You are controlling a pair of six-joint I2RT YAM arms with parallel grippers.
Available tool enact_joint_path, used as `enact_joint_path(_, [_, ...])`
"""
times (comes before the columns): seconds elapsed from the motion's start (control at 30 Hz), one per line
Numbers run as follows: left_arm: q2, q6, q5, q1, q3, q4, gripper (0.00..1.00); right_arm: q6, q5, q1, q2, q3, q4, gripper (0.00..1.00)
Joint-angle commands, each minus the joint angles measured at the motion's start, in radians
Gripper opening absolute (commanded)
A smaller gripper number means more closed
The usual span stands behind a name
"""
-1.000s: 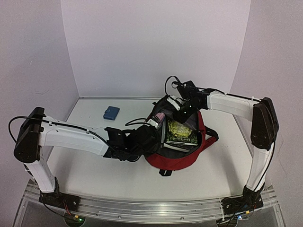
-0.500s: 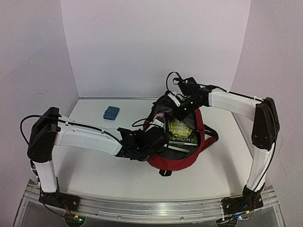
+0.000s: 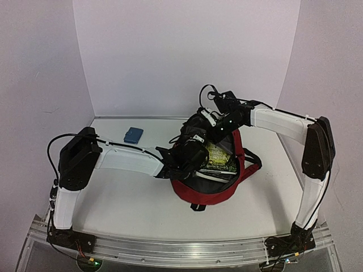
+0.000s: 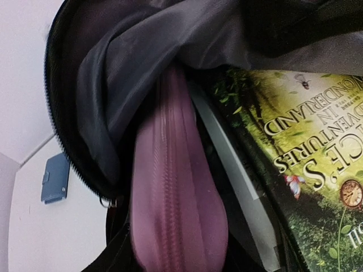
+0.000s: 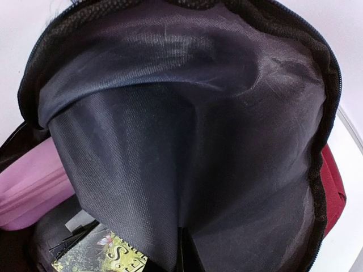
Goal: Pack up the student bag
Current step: Place the stationery in the student bag.
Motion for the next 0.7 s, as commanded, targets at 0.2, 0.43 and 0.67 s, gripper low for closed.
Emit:
enact_joint_path(0.2, [-0.168, -0.137, 0.229, -0.001, -0.040, -0.045, 0.59, 0.006, -0.037, 0.008, -0.059, 0.045, 0.006, 0.00])
enact_joint_path(0.43, [-0.145, -0.167, 0.237, 0.007, -0.018, -0.091, 0.48, 0.003, -0.038, 0.008, -0.054, 0.050, 0.000, 0.00])
enact_joint_path(0.67, [-0.316, -0.245, 0.340, 0.044, -0.166, -0.005, 0.66, -0.022, -0.170, 0.009, -0.103, -0.018, -0.040, 0.00])
